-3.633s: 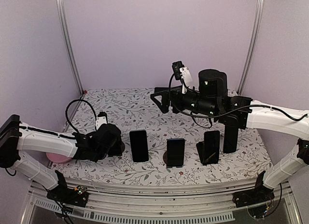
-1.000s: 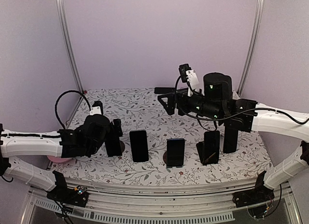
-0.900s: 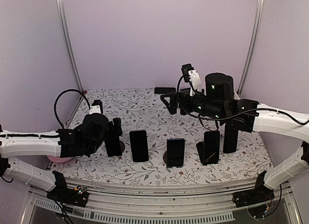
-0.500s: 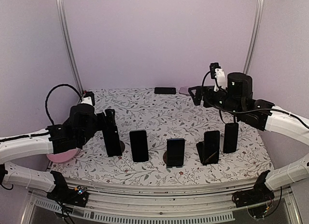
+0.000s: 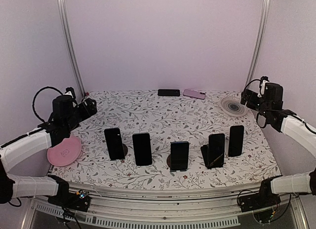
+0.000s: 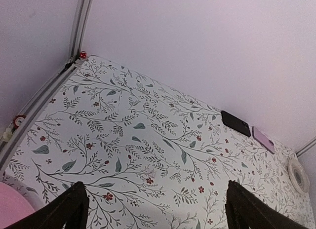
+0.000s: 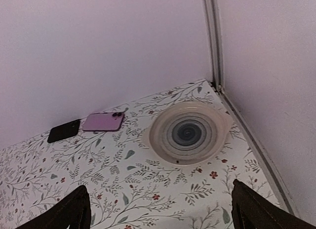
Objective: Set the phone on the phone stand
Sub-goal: Reset both arms
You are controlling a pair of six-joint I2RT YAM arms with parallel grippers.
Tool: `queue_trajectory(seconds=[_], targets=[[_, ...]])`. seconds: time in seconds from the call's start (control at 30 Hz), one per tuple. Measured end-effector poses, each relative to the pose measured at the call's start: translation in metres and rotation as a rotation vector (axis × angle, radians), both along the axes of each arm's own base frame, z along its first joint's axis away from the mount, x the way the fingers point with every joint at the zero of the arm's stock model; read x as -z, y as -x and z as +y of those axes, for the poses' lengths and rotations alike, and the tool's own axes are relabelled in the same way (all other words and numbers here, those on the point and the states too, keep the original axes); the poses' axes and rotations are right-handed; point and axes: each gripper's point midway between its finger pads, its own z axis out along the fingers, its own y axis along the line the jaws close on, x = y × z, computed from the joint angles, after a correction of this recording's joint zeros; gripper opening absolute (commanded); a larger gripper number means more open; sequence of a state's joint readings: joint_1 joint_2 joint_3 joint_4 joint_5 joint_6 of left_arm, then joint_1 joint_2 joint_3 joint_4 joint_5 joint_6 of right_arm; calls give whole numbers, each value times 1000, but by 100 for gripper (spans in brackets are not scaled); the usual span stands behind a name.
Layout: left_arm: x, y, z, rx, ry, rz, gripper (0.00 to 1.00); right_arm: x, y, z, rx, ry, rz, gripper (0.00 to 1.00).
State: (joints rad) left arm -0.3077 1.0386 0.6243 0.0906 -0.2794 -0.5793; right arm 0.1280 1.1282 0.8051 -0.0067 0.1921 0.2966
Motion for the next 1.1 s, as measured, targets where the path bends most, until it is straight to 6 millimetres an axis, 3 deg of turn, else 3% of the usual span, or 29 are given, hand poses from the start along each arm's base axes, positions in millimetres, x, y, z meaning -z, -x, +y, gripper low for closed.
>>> queue_trajectory(seconds=[0.17, 0.33, 0.57, 0.7, 0.9, 1.1], targets=[[18, -7, 27, -67, 23, 8, 97, 32, -3, -67, 172, -3, 28, 99], [39, -12, 44, -143, 0, 21, 97, 66, 4, -91, 261, 41, 12, 99], [65, -9, 72, -268, -61, 25, 97, 109, 12, -95, 271, 96, -23, 99], [74, -9, 85, -314, -84, 30, 97, 117, 20, -92, 257, 106, -83, 99], [63, -13, 93, -336, -109, -19, 97, 116, 31, -87, 231, 116, -166, 99], [49, -11, 106, -382, -187, -72, 97, 96, 30, -81, 210, 128, -257, 99]])
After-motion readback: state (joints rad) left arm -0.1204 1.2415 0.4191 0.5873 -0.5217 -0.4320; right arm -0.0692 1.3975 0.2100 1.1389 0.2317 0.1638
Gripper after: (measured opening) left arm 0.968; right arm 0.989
